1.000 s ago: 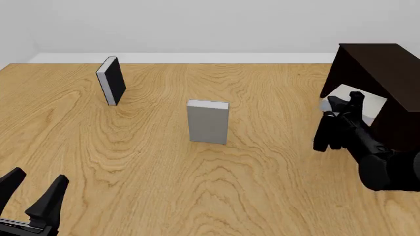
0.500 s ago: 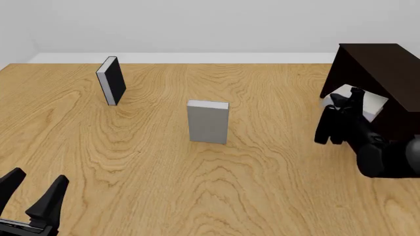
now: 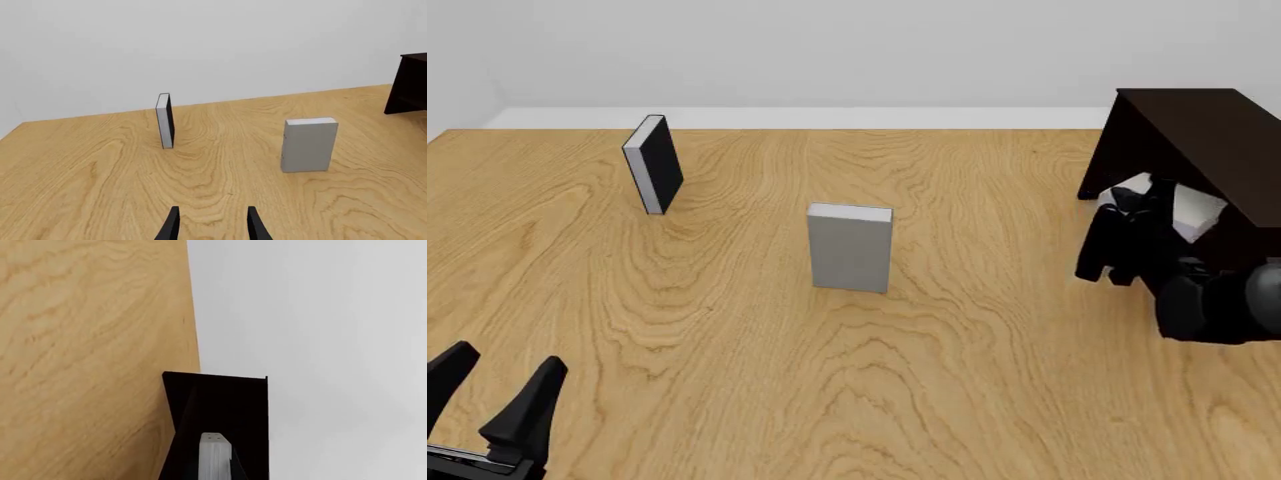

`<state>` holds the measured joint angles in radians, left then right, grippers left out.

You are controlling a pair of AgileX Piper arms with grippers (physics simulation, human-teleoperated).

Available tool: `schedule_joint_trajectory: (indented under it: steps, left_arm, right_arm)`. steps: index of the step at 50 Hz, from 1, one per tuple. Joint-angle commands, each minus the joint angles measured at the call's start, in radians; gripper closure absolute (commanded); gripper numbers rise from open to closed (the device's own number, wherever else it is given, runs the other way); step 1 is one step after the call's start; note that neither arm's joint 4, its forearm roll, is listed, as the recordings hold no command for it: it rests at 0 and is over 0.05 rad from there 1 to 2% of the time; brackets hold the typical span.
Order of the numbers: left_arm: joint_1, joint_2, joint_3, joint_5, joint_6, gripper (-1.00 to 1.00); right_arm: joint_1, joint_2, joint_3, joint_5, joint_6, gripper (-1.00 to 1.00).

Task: Pick up the book on the right and place it on the cabinet shelf.

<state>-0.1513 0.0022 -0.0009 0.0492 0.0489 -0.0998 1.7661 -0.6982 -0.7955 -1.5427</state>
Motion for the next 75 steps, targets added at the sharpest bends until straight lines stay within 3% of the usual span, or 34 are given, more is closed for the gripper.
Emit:
schedule_joint_trajectory:
  steps: [1,24,44,75]
  left_arm:
    - [0.002,0.0,0.0,0.002,-0.001,-1.0]
    - [0.005,0.001,0.001,0.009,0.007,-1.0]
    - [0.008,0.008,0.001,0.006,0.005,-1.0]
    - [0.007,0.009,0.001,0.005,0.005,-1.0]
  right_arm:
    - [-0.022,0.02,-0.049,0.007,0.02,1.0]
    - [-0.045,0.09,-0.147,0.037,0.009,1.0]
    - [-0.07,0.133,-0.237,0.108,0.038,1.0]
    - [-0.097,0.136,-0.266,0.229,0.045,1.0]
